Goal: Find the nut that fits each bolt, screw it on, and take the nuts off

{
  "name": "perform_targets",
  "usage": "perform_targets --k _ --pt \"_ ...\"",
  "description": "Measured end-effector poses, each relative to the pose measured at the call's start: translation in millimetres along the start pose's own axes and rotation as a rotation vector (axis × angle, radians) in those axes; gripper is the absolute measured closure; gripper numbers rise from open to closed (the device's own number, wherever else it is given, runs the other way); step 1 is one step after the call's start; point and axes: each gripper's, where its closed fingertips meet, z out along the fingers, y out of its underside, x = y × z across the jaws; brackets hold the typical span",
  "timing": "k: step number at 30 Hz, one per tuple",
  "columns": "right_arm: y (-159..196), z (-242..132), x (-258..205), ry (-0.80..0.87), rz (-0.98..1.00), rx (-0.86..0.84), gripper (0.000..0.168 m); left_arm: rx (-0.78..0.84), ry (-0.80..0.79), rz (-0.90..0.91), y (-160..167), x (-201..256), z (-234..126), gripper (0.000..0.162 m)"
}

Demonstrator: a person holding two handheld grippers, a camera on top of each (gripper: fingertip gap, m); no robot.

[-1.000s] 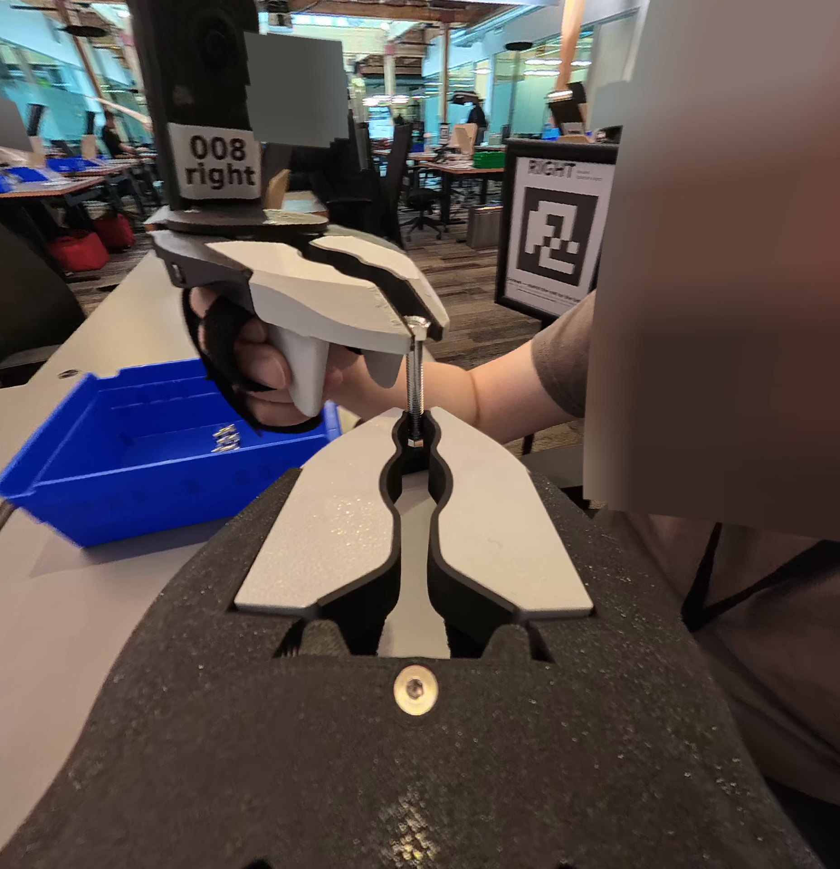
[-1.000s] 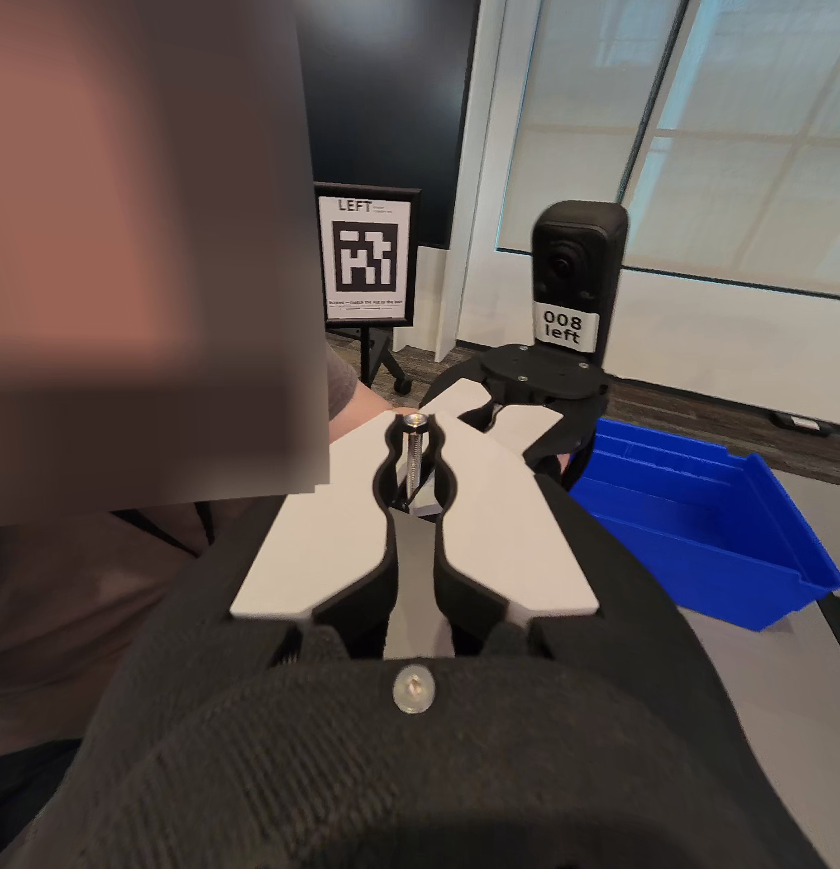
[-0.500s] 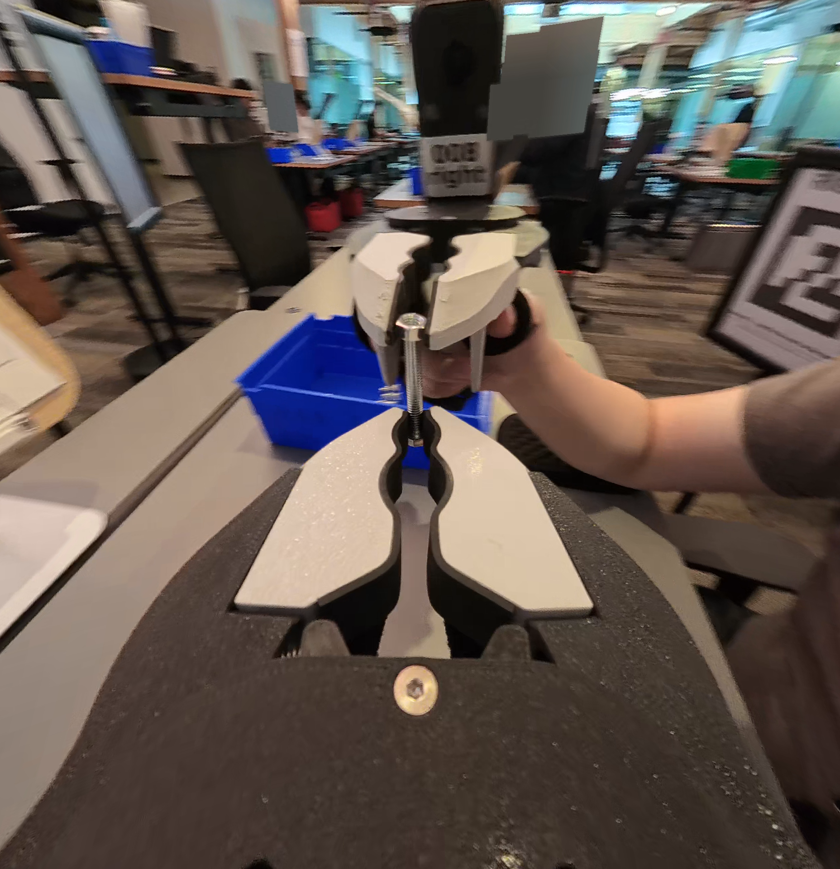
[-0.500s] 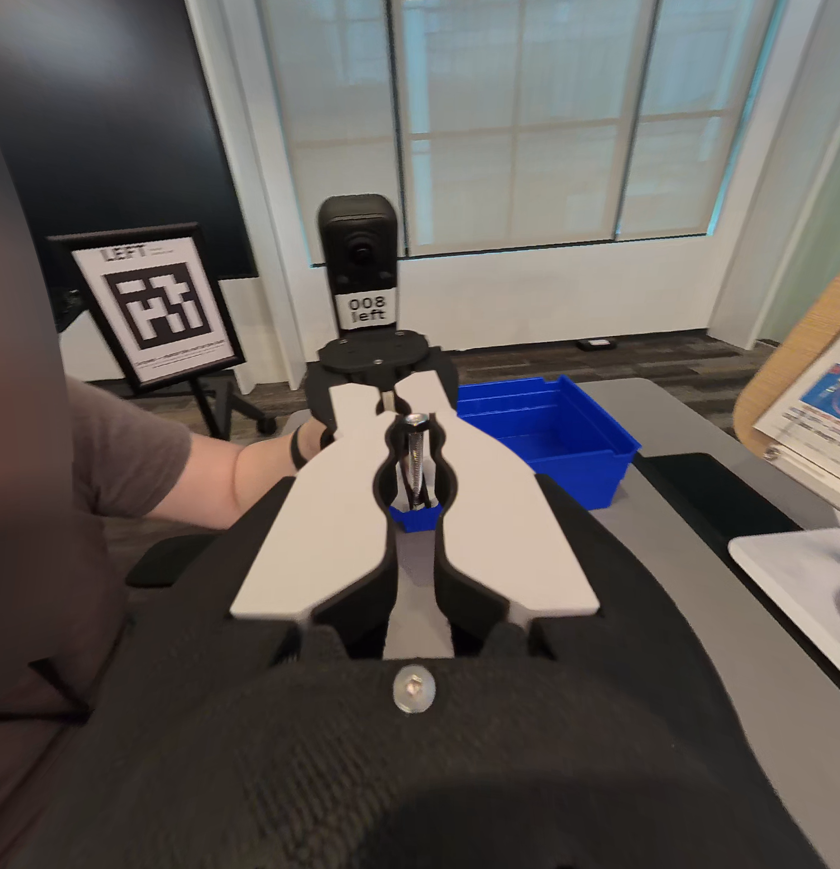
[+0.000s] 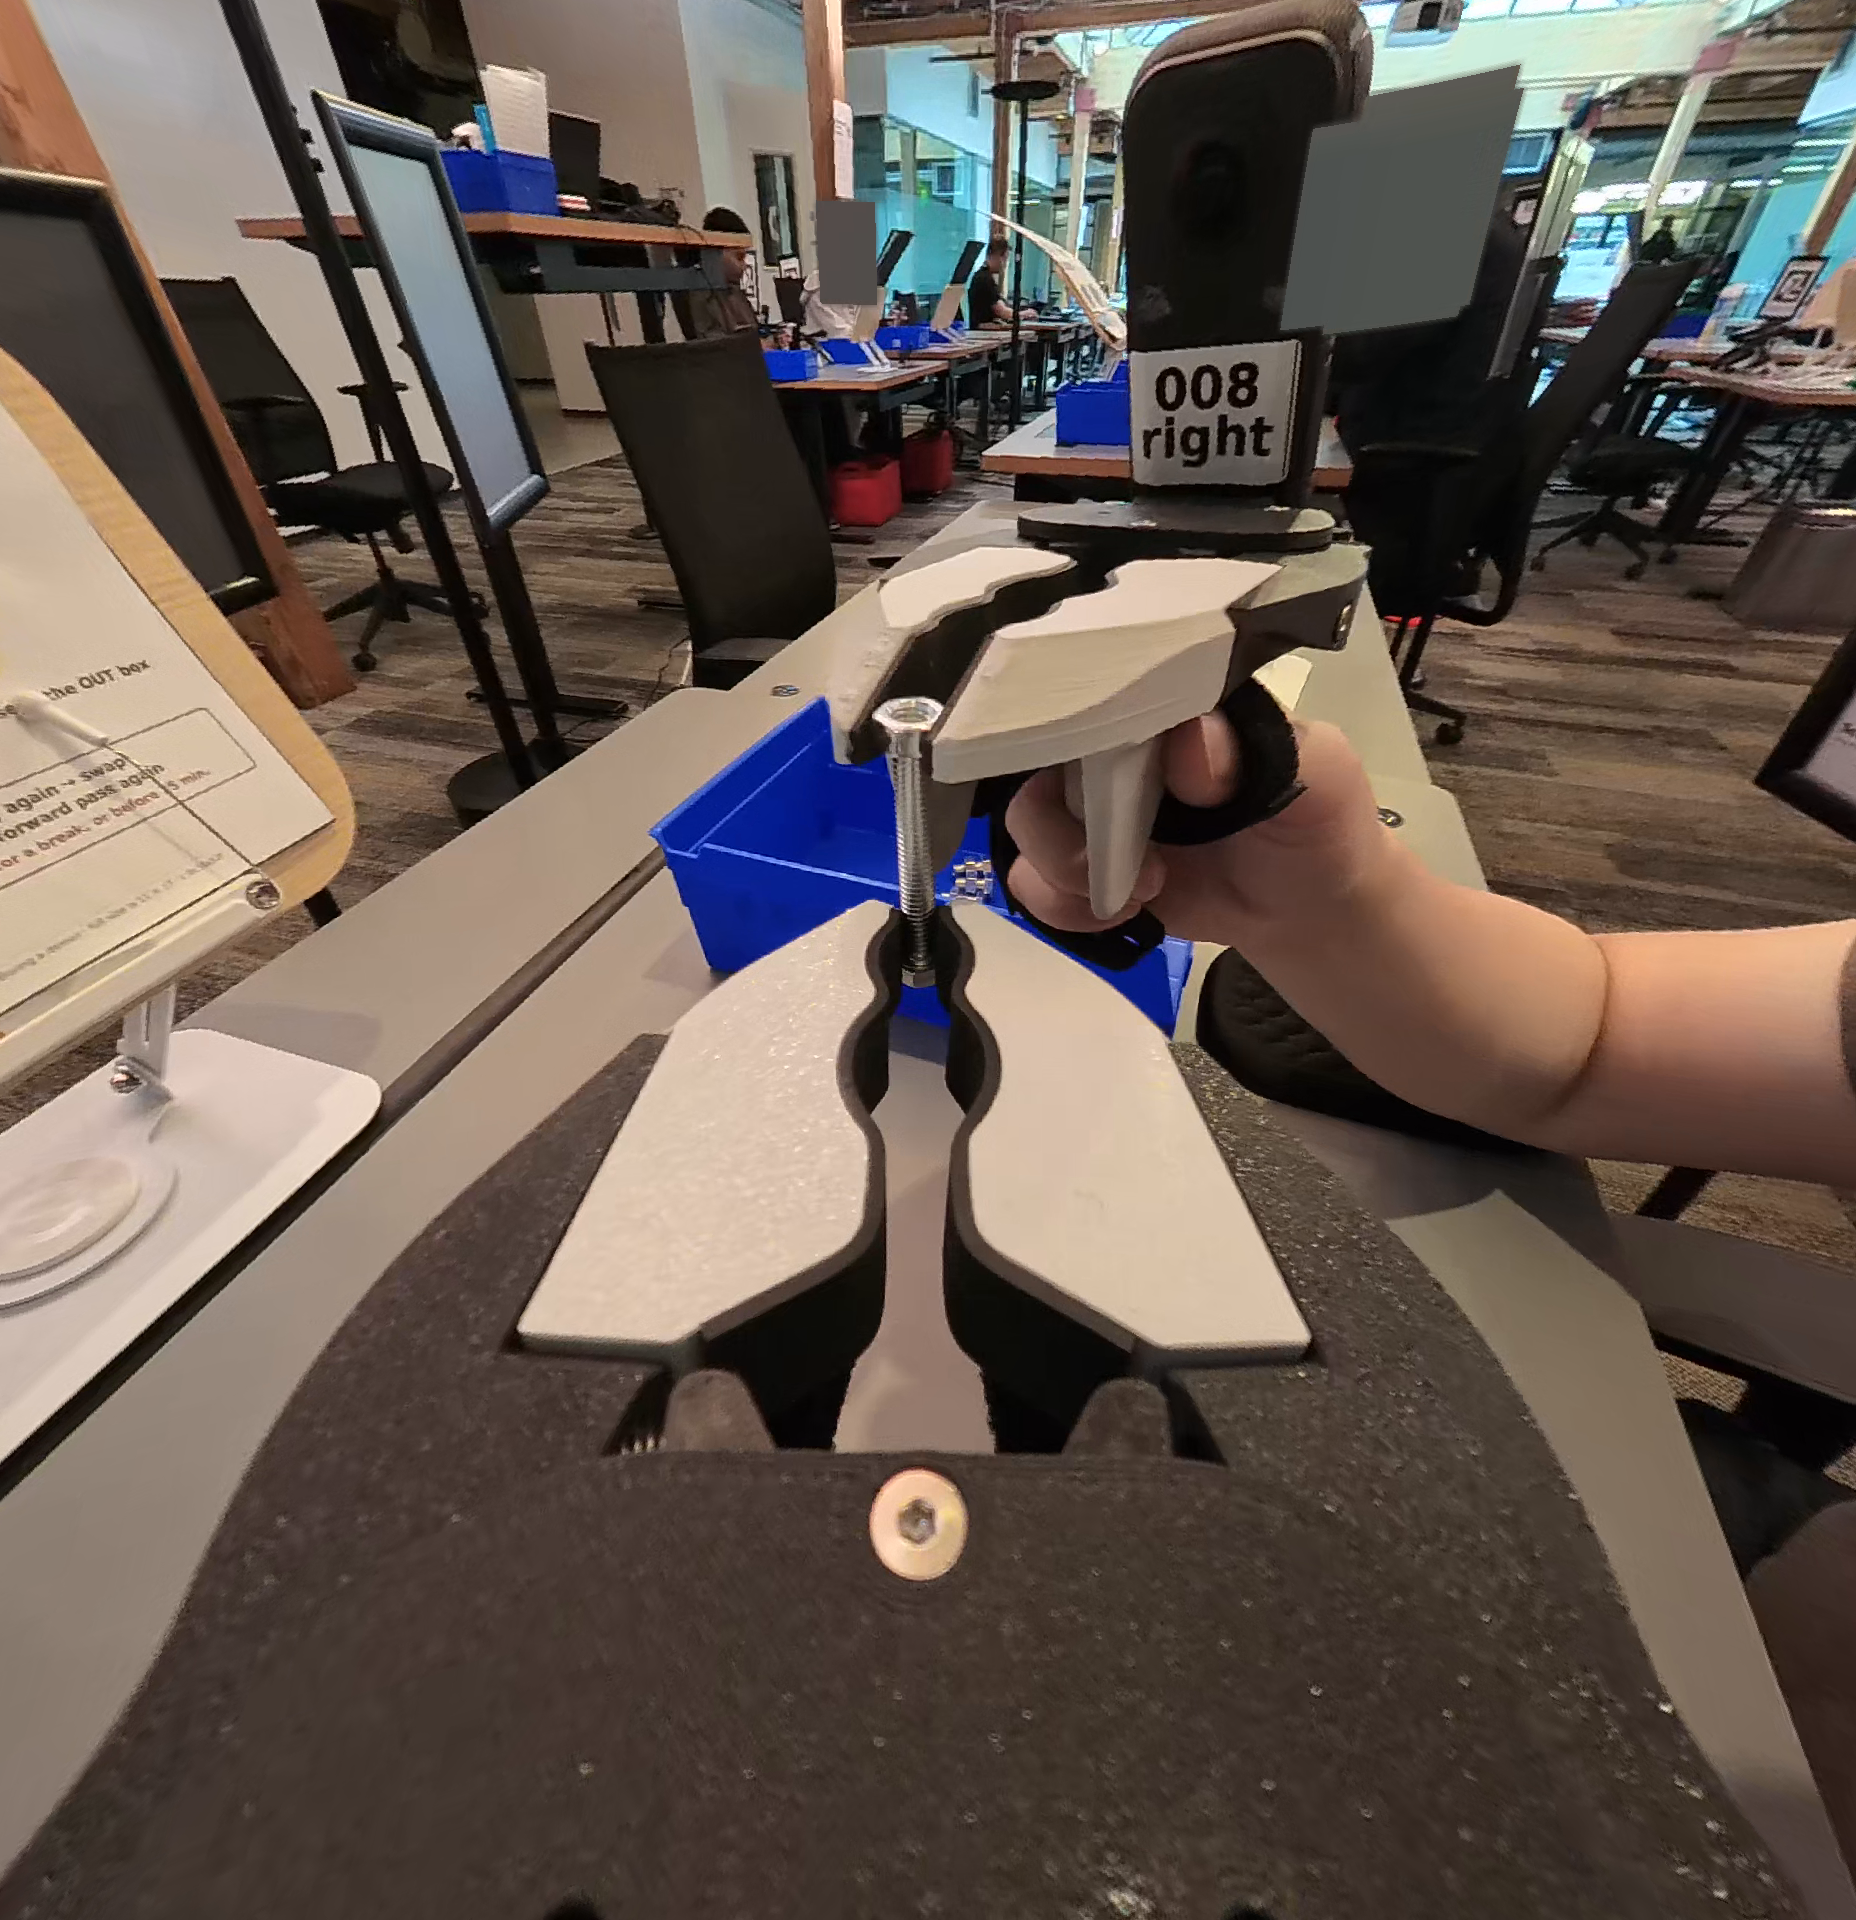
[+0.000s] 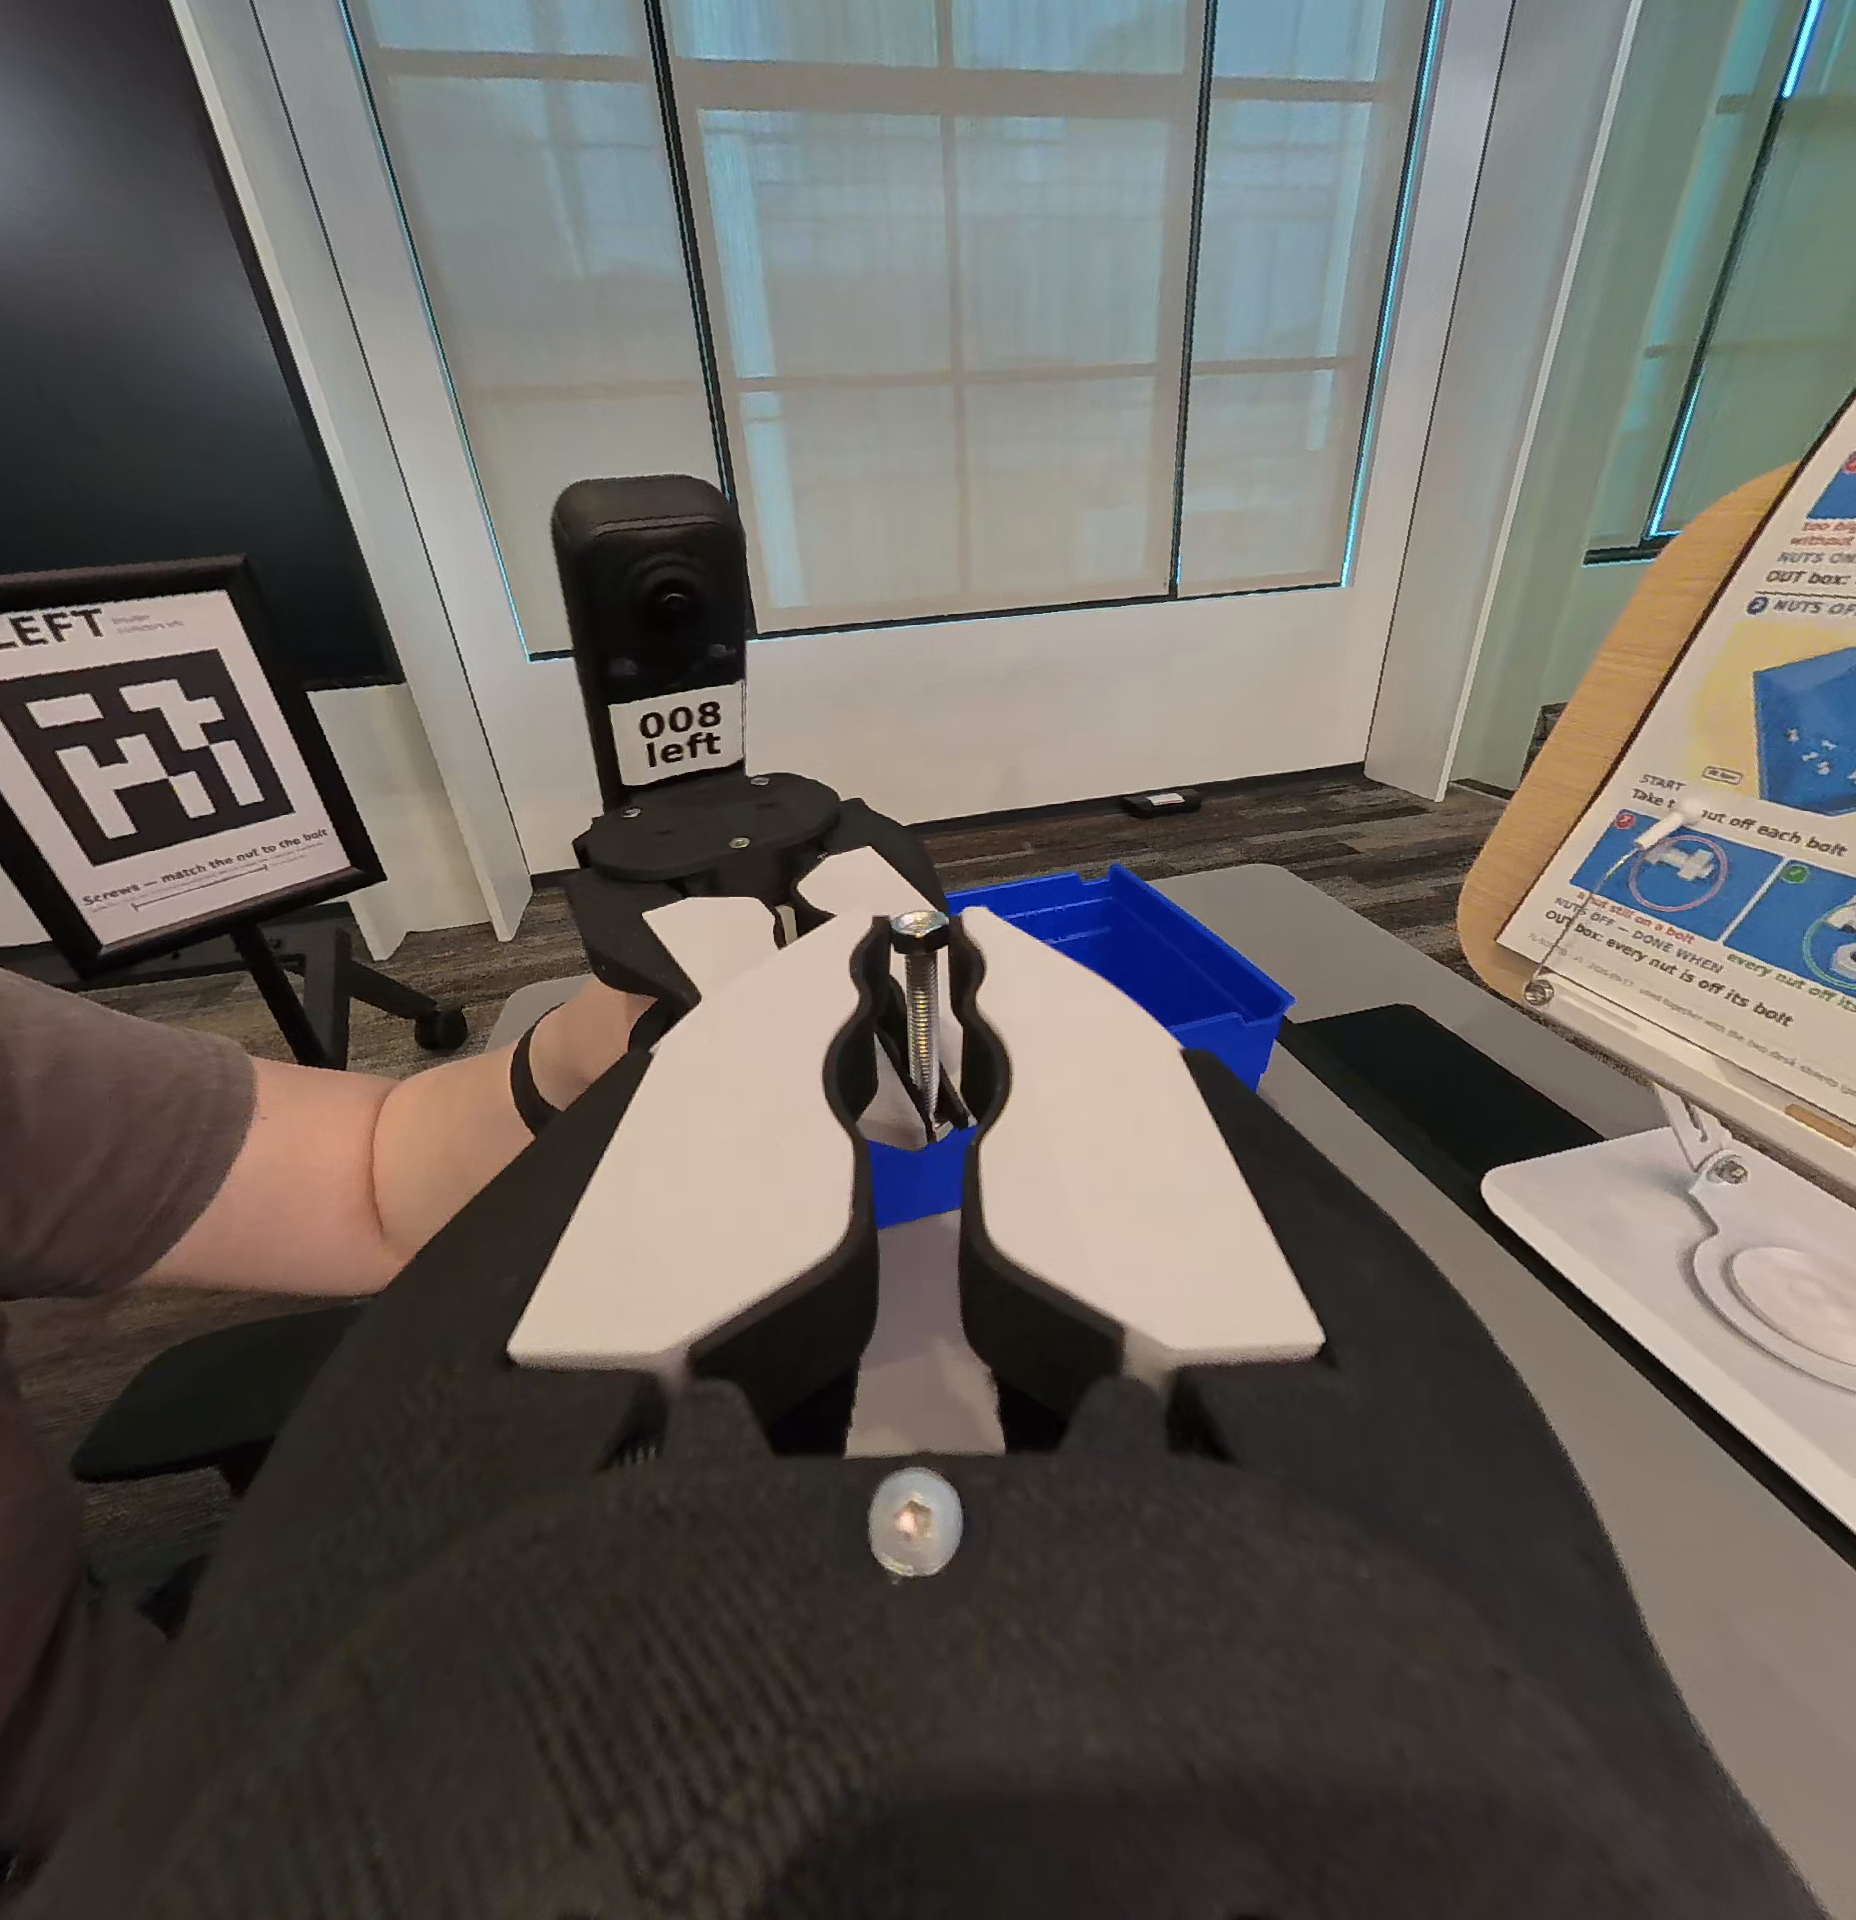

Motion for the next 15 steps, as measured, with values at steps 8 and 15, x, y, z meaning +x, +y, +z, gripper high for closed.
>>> perform_targets --k 8,15 --pt "-2.6 -3.9 -7.9 -0.093 -0.055 0.013 0.157 -0.007 0.051 0.029 -0.6 8.7 0.6 0.157" --pt "-8.6 -9.5 -19.7 -0.213 -0.041 0.056 0.157 0.009 0.087 0.051 -4.2 15.3 -0.7 0.157"
